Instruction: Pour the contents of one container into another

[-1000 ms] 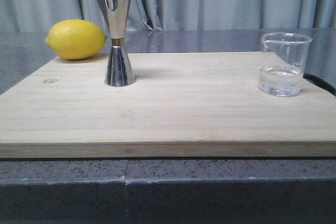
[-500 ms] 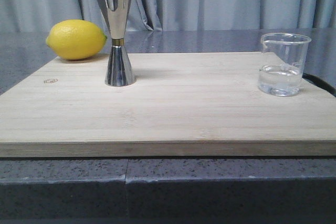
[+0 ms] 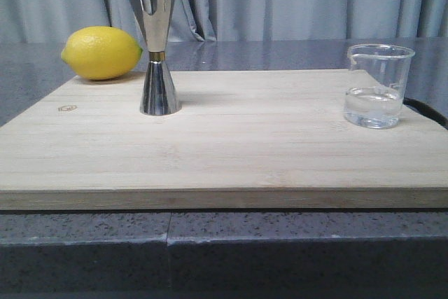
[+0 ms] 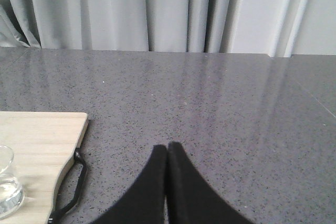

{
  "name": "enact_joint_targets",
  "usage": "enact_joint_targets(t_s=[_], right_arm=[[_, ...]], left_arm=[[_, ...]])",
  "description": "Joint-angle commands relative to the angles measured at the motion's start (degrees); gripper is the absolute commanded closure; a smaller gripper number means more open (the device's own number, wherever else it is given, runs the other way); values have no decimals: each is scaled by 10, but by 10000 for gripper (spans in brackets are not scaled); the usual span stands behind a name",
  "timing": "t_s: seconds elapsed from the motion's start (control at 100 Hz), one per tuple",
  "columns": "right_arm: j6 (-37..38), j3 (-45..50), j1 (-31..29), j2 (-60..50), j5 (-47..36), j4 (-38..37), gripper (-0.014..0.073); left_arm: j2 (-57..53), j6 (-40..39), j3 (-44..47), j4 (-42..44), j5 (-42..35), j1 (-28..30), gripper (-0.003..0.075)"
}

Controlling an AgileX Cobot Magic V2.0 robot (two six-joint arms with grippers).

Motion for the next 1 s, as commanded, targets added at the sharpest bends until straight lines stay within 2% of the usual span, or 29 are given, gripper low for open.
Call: enact_joint_targets(t_s=[0.0,0.19,0.23,0.29,0.36,0.45,0.51,0.56,0.99], right_arm=[[-6,-20,-5,12,-41,-9,665],[-4,-19,-5,12,-36,-9,663],[-2,-19,-5,12,-36,-9,640],[-2,-19,-5,12,-38,-10,550],[-2,-19,-5,12,-41,-18,391],[-2,-19,-5,12,-38,-24,196],[-2,-19,-5,12,-38,-24,127],[-2,-19,-5,12,-38,-24,104],[-2,-19,-5,12,-44,-19,103]], left_arm=[[10,-1,-20,-5,-42,2,739],[10,-1,-20,-5,-42,2,739],[10,-1,-20,-5,-42,2,737],[10,-1,-20,-5,-38,2,705],[10,-1,-20,-5,-36,2,596],[10,-1,-20,-4,-35,2,382],[10,-1,-20,-4,-35,2,257],[10,-1,-20,-4,-35,2,206],[10,-1,-20,-8,-34,2,209]])
